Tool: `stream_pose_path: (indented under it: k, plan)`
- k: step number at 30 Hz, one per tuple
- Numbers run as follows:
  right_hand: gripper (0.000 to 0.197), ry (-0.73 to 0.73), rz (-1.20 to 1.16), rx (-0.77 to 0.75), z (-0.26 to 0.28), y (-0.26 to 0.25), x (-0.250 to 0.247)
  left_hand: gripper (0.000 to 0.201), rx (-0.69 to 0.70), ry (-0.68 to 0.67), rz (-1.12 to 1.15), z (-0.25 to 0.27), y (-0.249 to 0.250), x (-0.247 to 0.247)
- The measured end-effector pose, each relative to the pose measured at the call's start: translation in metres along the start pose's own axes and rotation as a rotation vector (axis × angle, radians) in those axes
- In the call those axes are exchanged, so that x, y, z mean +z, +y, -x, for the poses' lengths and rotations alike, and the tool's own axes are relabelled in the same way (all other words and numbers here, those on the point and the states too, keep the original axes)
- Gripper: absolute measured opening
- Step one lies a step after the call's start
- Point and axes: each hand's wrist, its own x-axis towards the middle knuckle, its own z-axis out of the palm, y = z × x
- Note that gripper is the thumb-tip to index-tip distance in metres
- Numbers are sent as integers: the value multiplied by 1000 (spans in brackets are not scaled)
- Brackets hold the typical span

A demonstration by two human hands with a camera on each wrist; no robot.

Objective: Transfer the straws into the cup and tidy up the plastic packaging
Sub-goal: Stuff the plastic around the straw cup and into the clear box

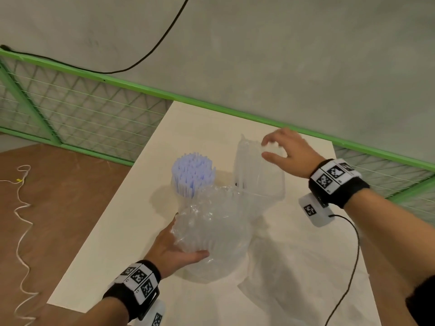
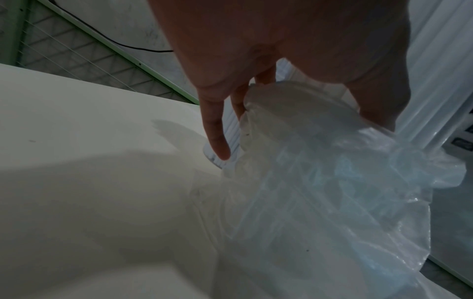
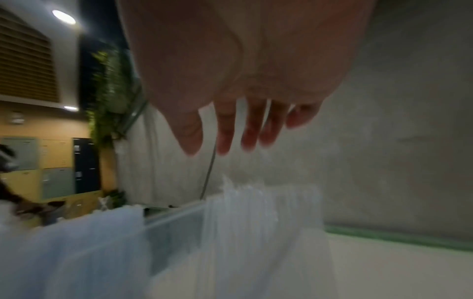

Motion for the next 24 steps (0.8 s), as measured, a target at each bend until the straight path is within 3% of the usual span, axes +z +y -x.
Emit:
stream_pose_path:
  k: [2, 4, 7, 11, 14, 17, 20, 24]
  plan:
    - [22, -288, 17, -28, 10, -15, -12, 71, -10, -2, -26, 0, 0, -2]
    - [26, -607, 143, 28, 21, -27, -14, 70, -13, -7, -16, 1, 3, -1]
    - [35, -787, 286, 69, 27, -33, -8, 63, -14, -13, -58, 5, 13, -1]
    - [19, -799, 258, 20, 12, -25, -15, 66, -30, 19, -59, 5, 15, -1]
    - [19, -597, 243, 36, -6, -8, -25, 59, -33, 7, -83, 12, 29, 2]
    - [31, -430, 368, 48, -12, 7, -16, 65, -33, 4, -68, 12, 30, 2]
    - [43, -523, 524, 52, -12, 7, 5, 64, -51, 27, -83, 15, 35, 2]
    - [35, -520, 650, -5, -20, 7, 17, 65, -55, 55, -86, 13, 31, -1]
